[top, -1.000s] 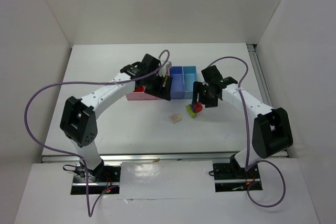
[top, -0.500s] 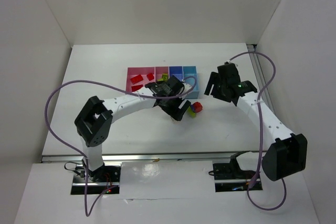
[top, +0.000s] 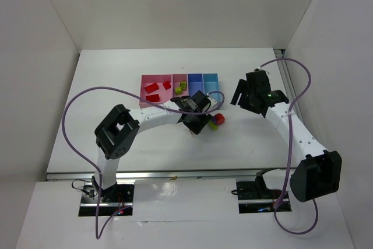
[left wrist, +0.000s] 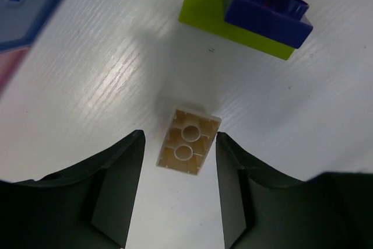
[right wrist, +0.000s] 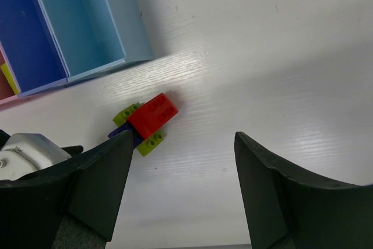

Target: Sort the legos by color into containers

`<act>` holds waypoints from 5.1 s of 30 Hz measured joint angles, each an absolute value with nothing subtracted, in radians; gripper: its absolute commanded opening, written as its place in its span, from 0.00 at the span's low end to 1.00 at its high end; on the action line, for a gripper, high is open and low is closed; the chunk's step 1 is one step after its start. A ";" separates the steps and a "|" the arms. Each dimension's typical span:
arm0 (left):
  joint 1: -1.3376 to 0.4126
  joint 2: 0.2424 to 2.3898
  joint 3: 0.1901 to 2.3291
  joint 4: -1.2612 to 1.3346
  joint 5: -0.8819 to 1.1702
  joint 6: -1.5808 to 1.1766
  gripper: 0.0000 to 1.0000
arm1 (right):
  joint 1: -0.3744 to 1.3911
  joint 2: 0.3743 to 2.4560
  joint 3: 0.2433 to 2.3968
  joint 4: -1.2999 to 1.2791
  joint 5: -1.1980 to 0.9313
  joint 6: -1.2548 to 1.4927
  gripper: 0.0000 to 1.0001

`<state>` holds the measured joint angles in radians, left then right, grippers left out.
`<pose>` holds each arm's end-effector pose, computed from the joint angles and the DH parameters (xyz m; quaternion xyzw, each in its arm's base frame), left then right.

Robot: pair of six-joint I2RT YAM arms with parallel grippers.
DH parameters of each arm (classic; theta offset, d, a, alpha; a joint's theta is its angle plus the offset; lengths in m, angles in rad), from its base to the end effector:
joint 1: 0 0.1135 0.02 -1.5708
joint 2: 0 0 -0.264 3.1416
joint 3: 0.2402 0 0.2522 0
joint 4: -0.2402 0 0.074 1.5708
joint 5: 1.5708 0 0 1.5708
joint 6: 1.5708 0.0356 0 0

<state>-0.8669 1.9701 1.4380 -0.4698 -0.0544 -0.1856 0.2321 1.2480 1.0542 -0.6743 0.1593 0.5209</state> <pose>0.2754 -0.3214 0.1919 0.3134 0.9069 -0.1183 0.2557 0.2531 0.0540 0.2923 0.1618 0.9222 0.0567 0.3465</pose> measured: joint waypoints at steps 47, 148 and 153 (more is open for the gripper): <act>-0.704 2.088 2.107 -0.757 -0.067 -0.386 0.00 | 0.230 1.279 1.054 -0.644 0.121 0.500 0.77; -0.682 1.821 1.660 -0.652 0.090 -0.303 0.74 | 0.387 1.554 0.990 -0.585 0.101 1.012 0.30; -0.672 1.816 1.667 -0.667 0.220 -0.263 0.78 | 0.387 1.351 1.000 -0.633 0.105 0.920 0.27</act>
<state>-0.6720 1.8156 1.6669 -0.6670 0.2199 -0.2630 0.3874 1.3514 1.0000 -0.6331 0.1051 0.9199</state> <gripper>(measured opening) 0.753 0.449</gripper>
